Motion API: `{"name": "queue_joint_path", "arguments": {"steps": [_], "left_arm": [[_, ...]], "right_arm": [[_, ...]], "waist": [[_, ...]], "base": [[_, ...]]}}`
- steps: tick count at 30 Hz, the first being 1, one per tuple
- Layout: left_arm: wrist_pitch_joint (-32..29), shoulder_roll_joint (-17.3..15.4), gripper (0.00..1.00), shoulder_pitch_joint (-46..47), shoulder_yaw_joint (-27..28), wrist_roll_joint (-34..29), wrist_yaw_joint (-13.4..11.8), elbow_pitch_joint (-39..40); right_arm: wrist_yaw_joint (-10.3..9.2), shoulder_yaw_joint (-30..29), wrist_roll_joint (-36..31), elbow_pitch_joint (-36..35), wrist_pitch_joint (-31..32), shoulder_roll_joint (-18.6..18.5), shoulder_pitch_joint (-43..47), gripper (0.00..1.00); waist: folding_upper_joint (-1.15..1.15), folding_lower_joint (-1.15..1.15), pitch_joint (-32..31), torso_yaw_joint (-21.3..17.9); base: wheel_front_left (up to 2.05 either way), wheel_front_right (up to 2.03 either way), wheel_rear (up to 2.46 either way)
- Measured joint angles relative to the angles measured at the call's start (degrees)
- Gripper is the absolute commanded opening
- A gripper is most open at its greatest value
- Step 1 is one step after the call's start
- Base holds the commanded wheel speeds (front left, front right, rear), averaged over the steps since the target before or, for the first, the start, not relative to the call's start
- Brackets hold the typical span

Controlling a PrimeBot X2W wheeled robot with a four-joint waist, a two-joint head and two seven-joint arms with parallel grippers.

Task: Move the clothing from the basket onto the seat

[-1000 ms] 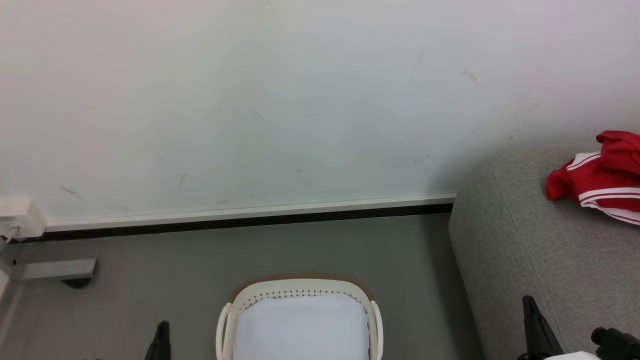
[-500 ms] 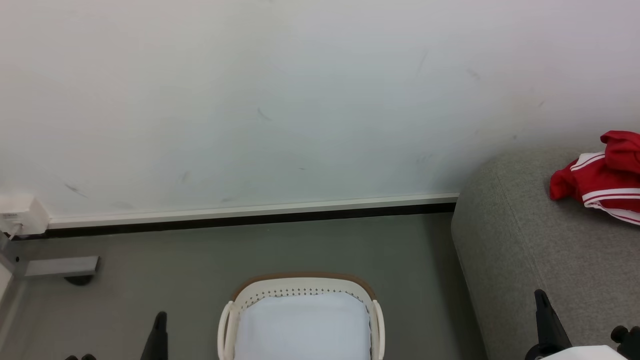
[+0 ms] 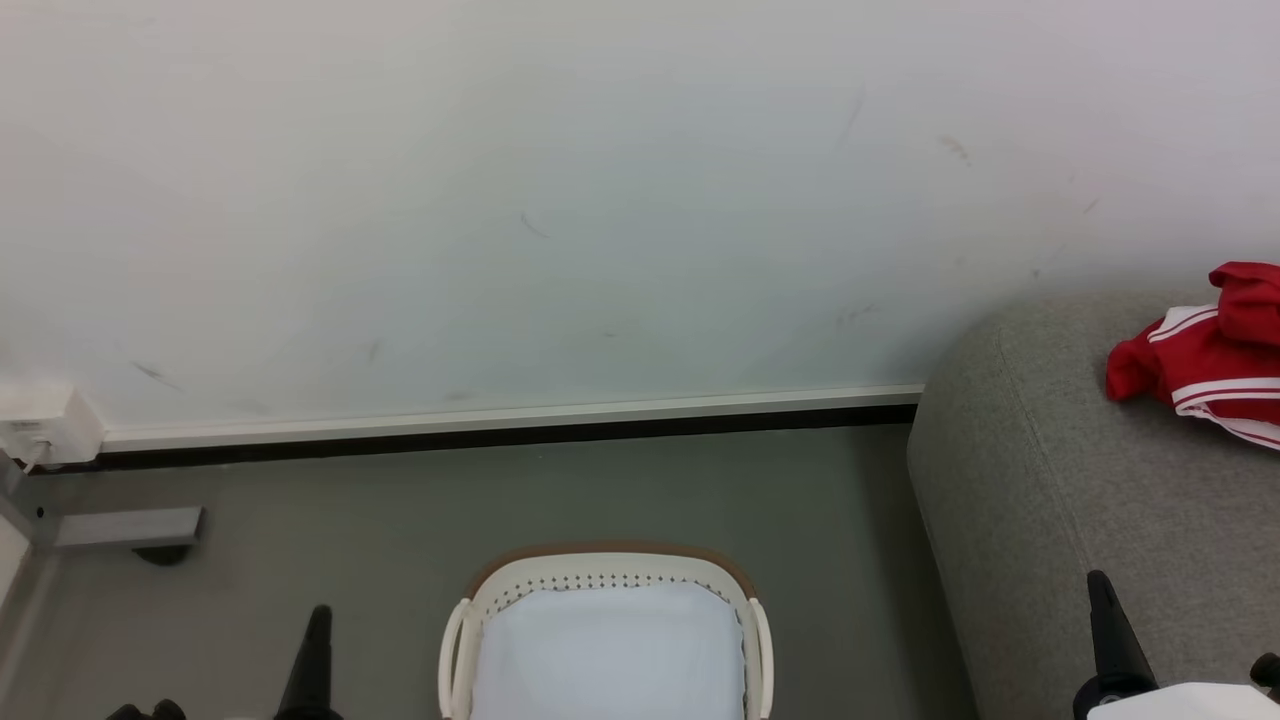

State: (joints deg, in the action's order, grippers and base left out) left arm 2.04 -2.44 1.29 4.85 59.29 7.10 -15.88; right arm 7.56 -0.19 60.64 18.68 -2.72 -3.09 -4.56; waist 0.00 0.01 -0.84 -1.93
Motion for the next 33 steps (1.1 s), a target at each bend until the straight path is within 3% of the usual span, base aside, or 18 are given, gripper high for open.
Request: {"name": "queue_joint_path", "arguments": {"steps": [33], "left_arm": [[-4.6, -0.1, 0.00, 2.5, 0.8, 18.0, 0.0, 1.0]], "right_arm": [[0.00, -3.2, 17.6, -2.5, 4.9, 0.0, -0.8, 0.00]], "waist": [[0.00, 0.00, 0.5, 0.9]], "base": [[0.00, 0.00, 0.00]]}}
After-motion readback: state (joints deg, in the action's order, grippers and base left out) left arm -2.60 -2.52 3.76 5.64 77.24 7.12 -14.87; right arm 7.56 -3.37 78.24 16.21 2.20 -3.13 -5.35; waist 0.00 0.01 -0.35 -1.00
